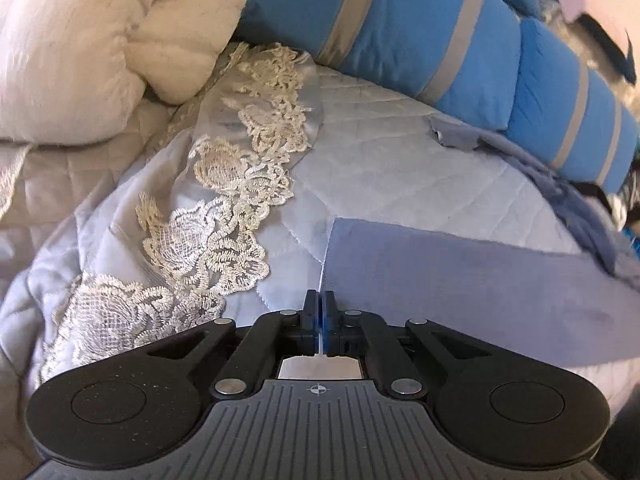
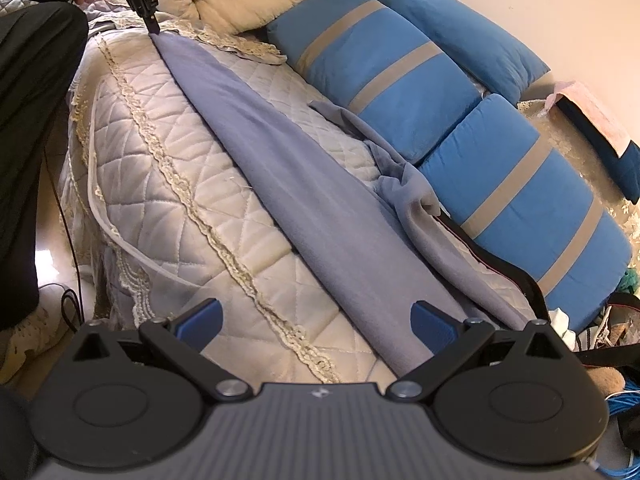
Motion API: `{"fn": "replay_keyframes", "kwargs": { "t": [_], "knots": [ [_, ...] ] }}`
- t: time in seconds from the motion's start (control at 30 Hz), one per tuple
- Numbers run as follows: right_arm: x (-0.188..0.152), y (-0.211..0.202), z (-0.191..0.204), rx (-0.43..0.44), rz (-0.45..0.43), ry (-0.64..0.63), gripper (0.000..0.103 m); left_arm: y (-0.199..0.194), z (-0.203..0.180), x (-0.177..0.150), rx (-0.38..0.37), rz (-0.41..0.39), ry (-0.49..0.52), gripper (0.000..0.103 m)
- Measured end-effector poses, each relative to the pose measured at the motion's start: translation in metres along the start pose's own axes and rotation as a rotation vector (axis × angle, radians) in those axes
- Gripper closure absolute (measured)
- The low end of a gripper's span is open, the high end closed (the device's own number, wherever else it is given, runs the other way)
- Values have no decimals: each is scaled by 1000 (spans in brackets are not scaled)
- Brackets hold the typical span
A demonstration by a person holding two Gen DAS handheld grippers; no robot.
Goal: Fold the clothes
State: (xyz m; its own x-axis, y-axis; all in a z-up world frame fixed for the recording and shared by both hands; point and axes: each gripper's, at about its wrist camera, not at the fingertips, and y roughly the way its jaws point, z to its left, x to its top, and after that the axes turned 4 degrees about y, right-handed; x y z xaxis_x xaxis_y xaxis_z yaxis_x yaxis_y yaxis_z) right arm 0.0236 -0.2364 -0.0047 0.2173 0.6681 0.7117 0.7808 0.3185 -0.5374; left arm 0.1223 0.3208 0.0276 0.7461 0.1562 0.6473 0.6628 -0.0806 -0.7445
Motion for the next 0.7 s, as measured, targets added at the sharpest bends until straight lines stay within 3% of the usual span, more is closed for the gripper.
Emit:
{"fn": "replay_keyframes", "kwargs": {
  "t": [0.23,0.27,0.3,0.33,0.37,0.47,0.53,0.6,0.7],
  "knots": [
    [0,-2,-1,-4,1,13,0,0,-19,0,106,40,160,98],
    [0,-2,-2,-5,2,19,0,-2,-20,1,113,52,169,92],
    [0,-3,-3,-7,5,29,0,-4,-20,1,128,55,168,75],
    [0,-4,-5,-8,6,42,0,-7,-20,1,144,57,167,66],
    [0,-5,-7,-8,2,63,0,-13,-19,1,153,36,161,54],
    [2,-11,-18,-26,-63,165,0,-36,-26,1,124,-120,160,51],
    [7,-14,-27,-55,-116,247,0,-46,-37,3,107,-196,169,44],
    [14,-11,-30,-94,-149,283,0,-51,-54,5,95,-249,178,25],
    [20,-8,-28,-125,-175,269,0,-58,-81,6,47,-277,228,24]
  ]
}}
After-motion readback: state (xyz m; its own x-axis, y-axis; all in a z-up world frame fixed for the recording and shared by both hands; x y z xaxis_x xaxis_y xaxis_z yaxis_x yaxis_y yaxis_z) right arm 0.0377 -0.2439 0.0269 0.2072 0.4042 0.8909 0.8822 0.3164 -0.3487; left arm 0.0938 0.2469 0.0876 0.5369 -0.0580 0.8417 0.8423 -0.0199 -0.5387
